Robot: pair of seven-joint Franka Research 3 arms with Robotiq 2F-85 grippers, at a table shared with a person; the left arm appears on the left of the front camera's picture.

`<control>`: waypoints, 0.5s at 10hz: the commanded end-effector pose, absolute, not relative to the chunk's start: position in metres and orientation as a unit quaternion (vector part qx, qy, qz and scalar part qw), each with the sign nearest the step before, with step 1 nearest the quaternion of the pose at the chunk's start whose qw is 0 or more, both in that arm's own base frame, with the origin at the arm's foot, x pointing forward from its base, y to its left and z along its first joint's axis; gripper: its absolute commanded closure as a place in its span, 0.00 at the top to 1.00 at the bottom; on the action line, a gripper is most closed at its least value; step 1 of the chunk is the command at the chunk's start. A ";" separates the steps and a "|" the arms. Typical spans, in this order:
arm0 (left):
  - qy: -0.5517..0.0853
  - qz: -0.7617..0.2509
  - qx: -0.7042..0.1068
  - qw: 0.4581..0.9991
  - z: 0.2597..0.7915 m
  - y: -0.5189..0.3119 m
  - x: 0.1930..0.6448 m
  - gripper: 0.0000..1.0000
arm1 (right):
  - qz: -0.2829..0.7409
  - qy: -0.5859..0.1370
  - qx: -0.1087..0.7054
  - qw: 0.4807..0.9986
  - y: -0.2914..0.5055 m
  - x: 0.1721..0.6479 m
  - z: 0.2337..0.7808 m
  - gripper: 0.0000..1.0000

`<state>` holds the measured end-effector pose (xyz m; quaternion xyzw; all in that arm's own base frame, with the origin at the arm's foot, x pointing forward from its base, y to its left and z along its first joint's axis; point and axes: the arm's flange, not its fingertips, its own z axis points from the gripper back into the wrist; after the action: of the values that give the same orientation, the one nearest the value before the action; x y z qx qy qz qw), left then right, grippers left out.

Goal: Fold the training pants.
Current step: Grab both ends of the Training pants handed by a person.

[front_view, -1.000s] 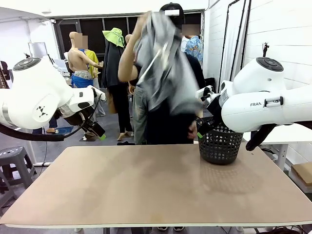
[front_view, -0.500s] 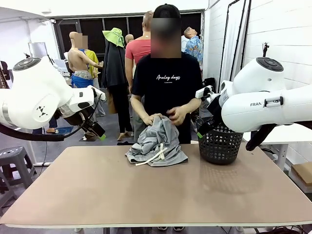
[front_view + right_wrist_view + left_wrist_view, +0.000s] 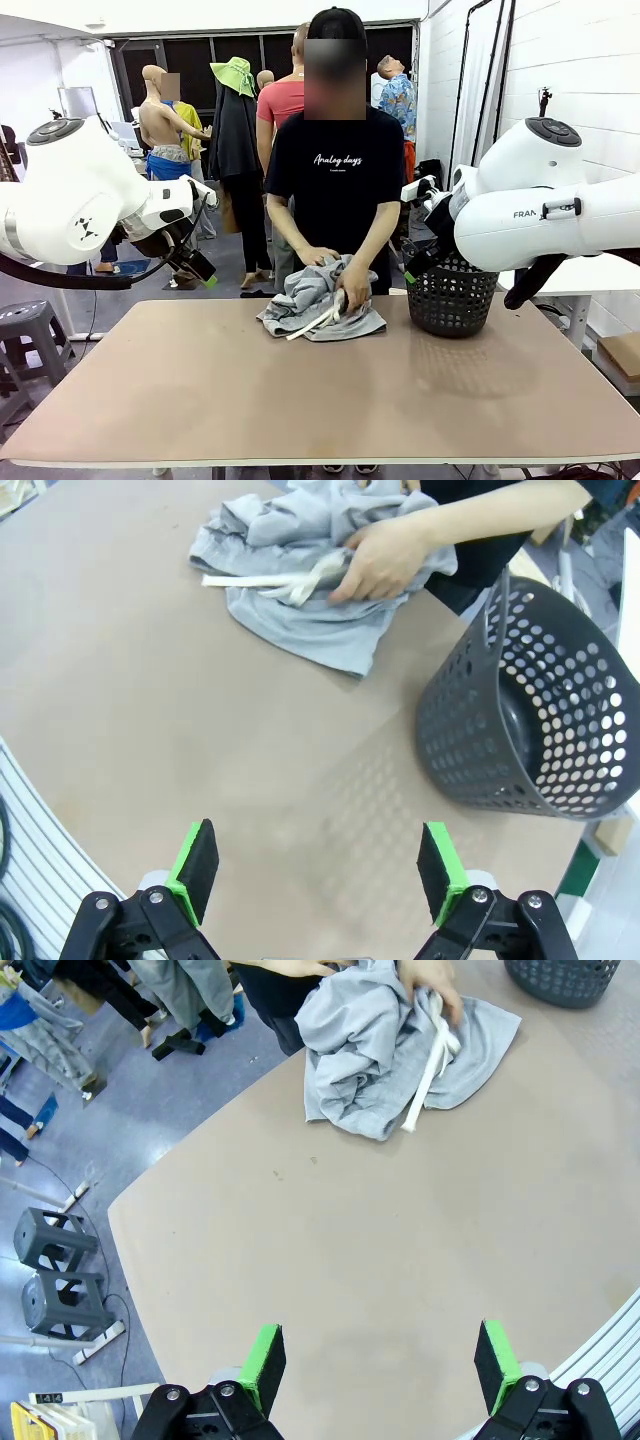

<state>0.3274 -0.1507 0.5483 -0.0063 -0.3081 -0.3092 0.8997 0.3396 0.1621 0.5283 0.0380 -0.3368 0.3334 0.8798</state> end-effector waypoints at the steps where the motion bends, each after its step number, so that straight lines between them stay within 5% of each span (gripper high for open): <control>1: -0.313 -0.308 -0.010 0.898 0.549 -0.150 0.328 1.00 | 0.333 -0.338 0.038 0.879 0.162 0.340 0.528 1.00; 5: -0.313 -0.308 -0.010 0.898 0.549 -0.150 0.328 1.00 | 0.333 -0.338 0.038 0.879 0.162 0.340 0.528 1.00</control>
<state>0.3274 -0.1507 0.5483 -0.0063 -0.3081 -0.3092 0.8997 0.3396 0.1621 0.5283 0.0380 -0.3368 0.3334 0.8798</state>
